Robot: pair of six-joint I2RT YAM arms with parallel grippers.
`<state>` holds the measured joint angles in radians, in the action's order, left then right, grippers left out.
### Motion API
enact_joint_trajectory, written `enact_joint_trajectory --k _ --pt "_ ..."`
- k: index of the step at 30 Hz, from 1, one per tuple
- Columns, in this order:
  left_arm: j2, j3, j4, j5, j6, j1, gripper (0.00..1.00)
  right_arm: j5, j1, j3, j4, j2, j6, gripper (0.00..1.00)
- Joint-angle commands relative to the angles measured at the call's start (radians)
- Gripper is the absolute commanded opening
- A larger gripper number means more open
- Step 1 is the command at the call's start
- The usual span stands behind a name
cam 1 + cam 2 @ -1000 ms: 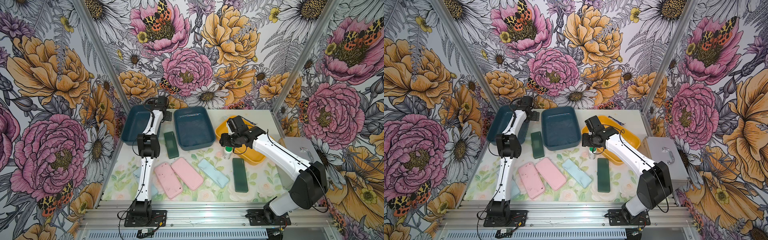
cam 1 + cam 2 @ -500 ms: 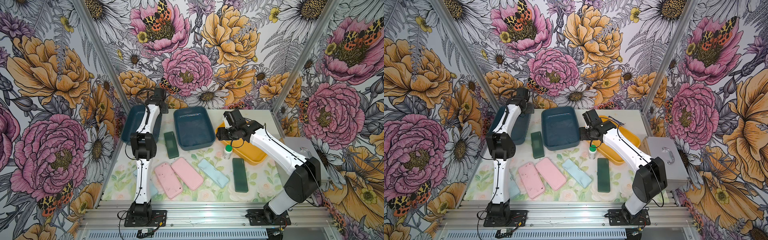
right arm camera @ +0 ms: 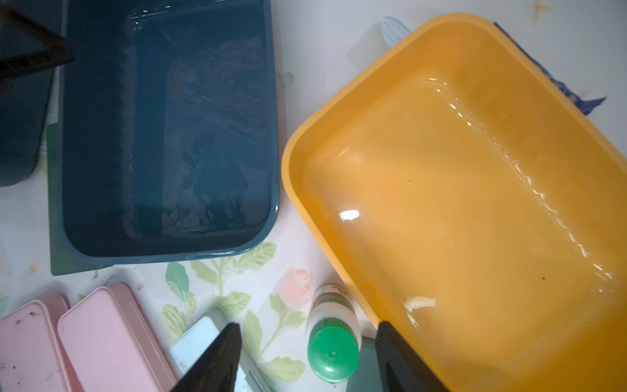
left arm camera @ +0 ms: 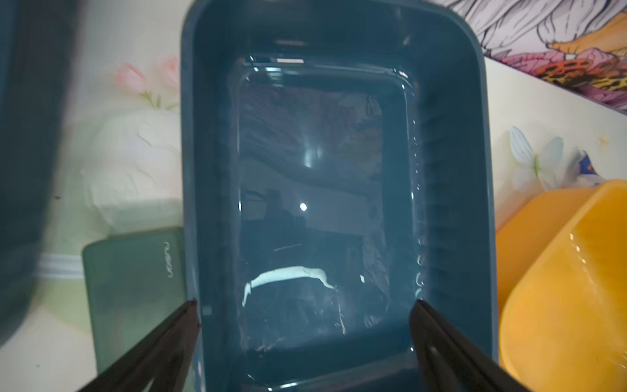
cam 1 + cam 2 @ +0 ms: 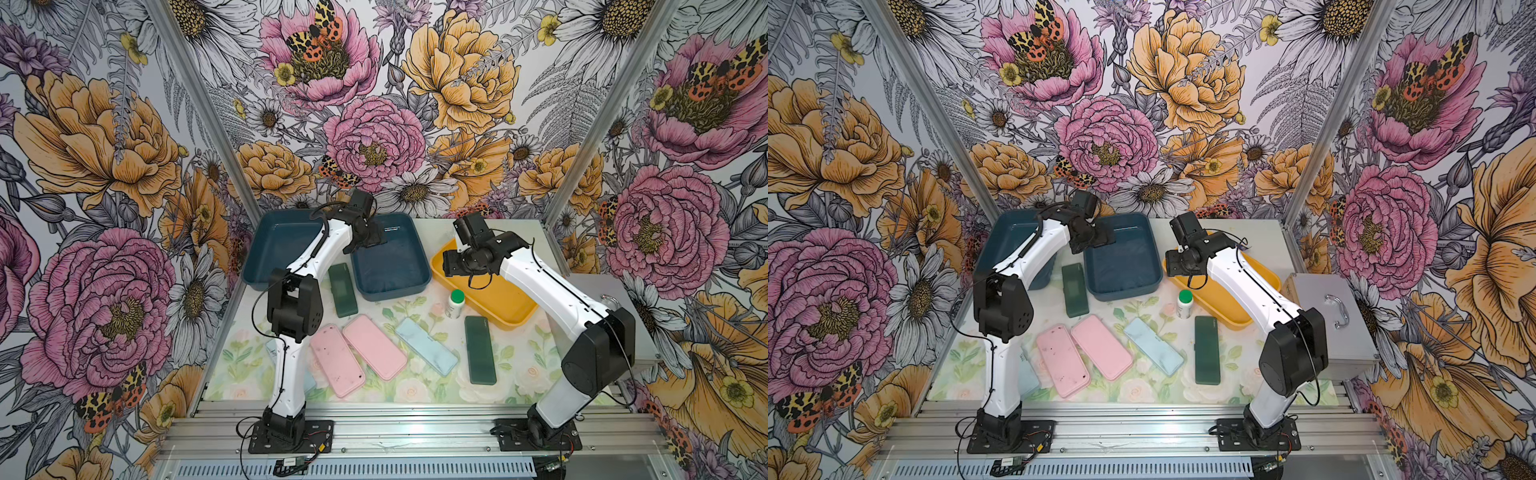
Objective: Place the pencil cases by color into the storage box
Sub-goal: Move the distractor to the center of the board.
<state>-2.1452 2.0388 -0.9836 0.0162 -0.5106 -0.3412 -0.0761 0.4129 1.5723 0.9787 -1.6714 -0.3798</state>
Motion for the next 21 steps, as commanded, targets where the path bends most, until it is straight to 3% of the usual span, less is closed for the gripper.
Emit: enact_joint_trajectory --k 1,6,10,16,21 --pt "0.135 0.001 0.010 0.103 -0.054 0.035 0.99 -0.028 -0.061 0.001 0.129 0.041 0.105 0.77" --pt "0.132 0.076 -0.001 0.198 -0.044 0.064 0.99 0.015 -0.136 -0.086 0.171 0.095 0.277 0.86" --pt "0.124 0.086 -0.004 0.212 -0.083 0.096 0.99 0.028 -0.198 -0.117 0.206 0.128 0.272 0.86" --pt "0.091 0.129 -0.003 0.253 -0.107 0.116 0.99 0.081 -0.198 -0.232 0.226 0.188 0.343 0.84" --pt "0.041 0.196 -0.004 0.295 -0.140 0.148 0.99 0.032 -0.201 -0.328 0.146 0.216 0.409 0.85"
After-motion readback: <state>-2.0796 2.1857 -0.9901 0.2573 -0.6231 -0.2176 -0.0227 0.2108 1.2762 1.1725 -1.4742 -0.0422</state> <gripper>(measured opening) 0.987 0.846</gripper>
